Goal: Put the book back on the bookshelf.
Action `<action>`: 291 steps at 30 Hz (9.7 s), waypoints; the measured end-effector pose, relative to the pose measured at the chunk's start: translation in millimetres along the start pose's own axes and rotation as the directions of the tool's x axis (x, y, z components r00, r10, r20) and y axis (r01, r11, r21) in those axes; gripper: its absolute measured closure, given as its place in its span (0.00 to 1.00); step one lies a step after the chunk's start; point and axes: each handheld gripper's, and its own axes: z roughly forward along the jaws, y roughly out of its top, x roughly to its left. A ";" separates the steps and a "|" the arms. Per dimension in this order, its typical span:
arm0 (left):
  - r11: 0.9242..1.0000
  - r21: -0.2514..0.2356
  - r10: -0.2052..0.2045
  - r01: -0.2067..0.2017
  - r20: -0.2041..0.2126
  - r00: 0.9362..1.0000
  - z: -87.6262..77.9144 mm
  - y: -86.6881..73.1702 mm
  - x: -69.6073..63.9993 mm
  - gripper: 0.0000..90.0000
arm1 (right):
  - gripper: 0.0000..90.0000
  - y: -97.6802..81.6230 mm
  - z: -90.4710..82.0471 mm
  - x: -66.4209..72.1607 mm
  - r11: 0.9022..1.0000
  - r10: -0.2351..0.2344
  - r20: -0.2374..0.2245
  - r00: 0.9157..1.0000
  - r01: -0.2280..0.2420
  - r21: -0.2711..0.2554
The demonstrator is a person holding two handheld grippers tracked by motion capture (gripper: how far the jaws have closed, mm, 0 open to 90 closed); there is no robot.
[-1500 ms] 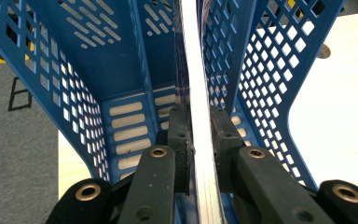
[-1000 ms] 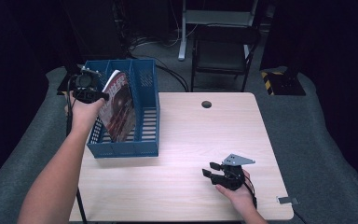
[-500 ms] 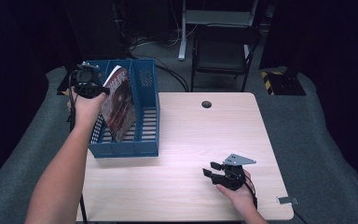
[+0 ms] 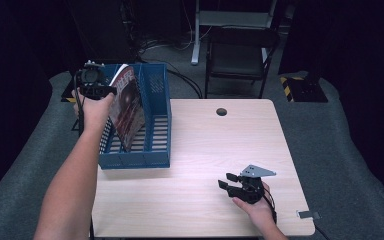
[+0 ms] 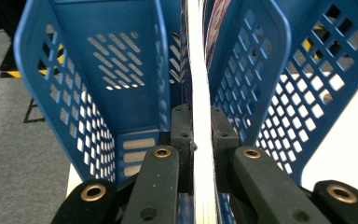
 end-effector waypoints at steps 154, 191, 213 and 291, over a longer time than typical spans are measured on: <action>0.996 -0.086 -0.014 0.012 -0.023 1.000 -8.3 -9.0 3.3 0.94 | 0.58 -3.7 -7.6 -3.8 0.999 0.032 0.008 0.999 -0.032 -0.023; 0.994 -0.104 -0.036 0.038 0.025 0.999 14.4 -34.9 3.5 0.67 | 0.58 -3.4 -7.2 -3.6 0.999 0.027 0.007 1.000 -0.027 -0.017; 0.991 -0.136 0.000 0.009 0.067 0.998 -2.7 -42.2 0.3 0.51 | 0.58 -3.2 -5.8 -3.2 1.000 0.023 0.003 1.000 -0.023 -0.012; 0.935 -0.125 0.349 -0.331 0.478 0.806 -67.9 -139.2 -96.4 0.51 | 0.57 -2.6 -6.1 -0.7 0.999 0.030 -0.002 1.000 -0.030 -0.015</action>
